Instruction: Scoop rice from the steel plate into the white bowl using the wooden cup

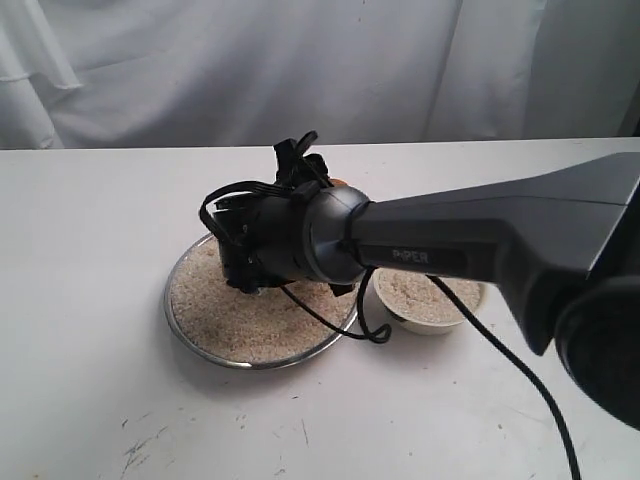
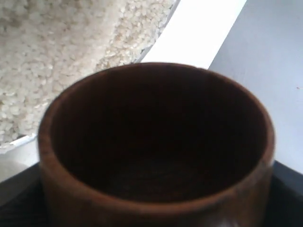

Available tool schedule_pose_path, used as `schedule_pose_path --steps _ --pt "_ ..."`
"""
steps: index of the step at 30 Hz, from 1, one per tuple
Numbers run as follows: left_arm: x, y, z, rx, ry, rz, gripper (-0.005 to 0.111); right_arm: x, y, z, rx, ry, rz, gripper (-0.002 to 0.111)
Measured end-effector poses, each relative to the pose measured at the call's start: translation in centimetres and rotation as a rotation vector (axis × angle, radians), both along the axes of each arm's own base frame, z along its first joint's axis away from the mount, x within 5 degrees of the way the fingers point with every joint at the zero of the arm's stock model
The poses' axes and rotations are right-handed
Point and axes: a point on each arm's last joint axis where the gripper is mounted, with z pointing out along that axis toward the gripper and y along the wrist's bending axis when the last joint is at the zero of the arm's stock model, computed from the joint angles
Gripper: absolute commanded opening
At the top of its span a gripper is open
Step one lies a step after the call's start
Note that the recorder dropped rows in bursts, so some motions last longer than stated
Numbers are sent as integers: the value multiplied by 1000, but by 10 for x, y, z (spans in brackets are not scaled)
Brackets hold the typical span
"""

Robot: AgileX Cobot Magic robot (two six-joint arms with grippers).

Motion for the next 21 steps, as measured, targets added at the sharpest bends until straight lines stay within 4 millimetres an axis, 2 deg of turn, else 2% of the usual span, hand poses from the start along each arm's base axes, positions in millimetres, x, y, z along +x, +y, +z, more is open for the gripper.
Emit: schedule_pose_path --steps 21 --pt "0 0 0 0 0 0 0 23 -2 -23 -142 -98 63 0"
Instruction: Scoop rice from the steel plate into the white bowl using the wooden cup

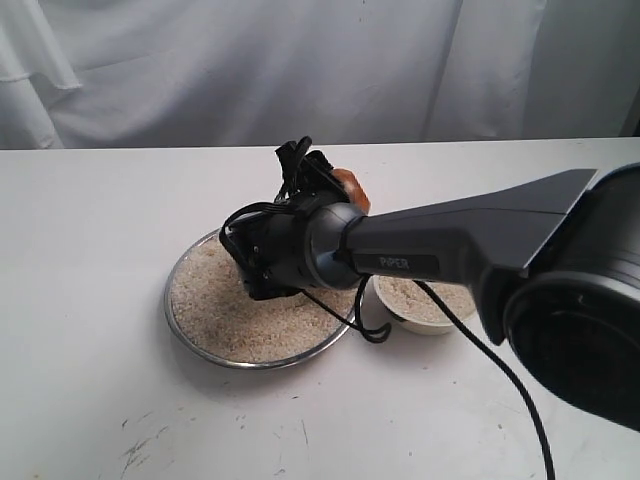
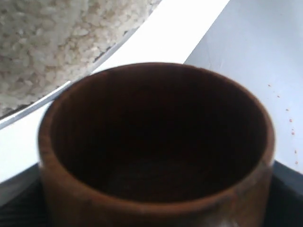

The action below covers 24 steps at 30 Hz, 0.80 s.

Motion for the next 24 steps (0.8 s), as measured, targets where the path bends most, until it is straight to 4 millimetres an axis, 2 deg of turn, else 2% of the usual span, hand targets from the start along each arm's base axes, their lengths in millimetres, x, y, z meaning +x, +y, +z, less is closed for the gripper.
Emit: schedule_pose_path --steps 7,24 --pt "0 0 0 0 0 0 0 0 0 -20 -30 30 4 0" --pt "0 0 0 0 0 0 0 -1 -1 -22 -31 50 -6 0"
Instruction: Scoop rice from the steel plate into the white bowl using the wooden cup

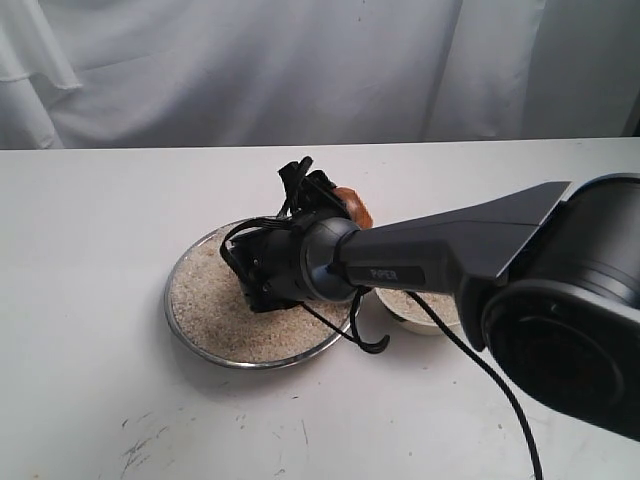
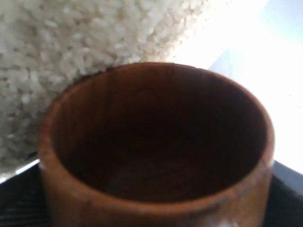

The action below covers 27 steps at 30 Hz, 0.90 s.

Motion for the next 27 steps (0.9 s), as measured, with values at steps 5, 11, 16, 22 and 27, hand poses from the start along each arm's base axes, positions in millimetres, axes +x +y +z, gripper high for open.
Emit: schedule_pose_path --steps 5,11,16,22,27 --pt "0 0 0 0 0 0 0 -3 3 0 -4 6 7 0" --pt "0 0 0 0 0 0 0 -5 3 0 -6 16 4 0" --pt "0 0 0 0 0 0 0 -5 3 0 -5 18 3 0" --pt "0 0 0 0 0 0 0 -8 6 0 -6 18 12 0" --pt "0 0 0 0 0 0 0 -12 12 1 24 32 33 0"
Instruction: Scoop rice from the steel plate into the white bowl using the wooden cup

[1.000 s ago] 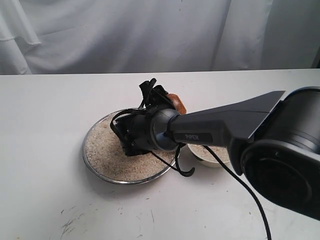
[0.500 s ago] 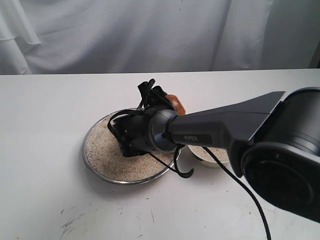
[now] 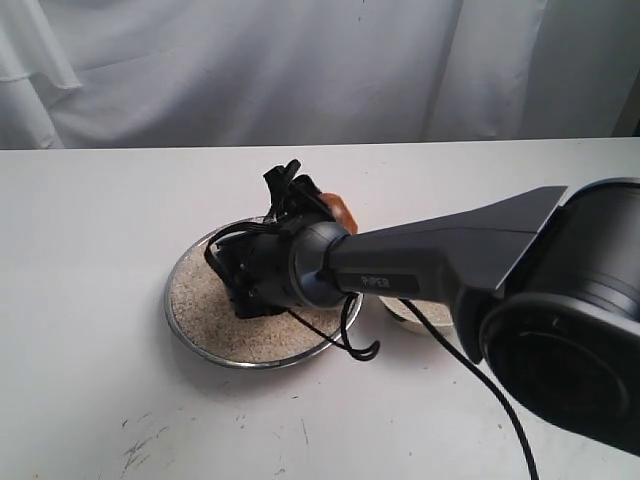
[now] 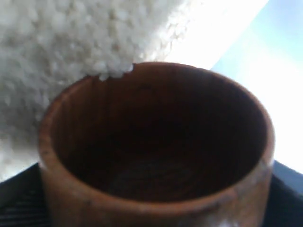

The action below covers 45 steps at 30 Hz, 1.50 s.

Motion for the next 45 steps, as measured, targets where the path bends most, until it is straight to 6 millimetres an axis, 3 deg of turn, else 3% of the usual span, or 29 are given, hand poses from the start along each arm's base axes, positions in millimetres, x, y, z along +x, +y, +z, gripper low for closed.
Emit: schedule_pose_path --steps 29,45 --pt "0 0 0 0 0 0 0 -23 18 -11 44 106 57 0" --pt "0 0 0 0 0 0 0 -25 24 -13 102 147 111 0"
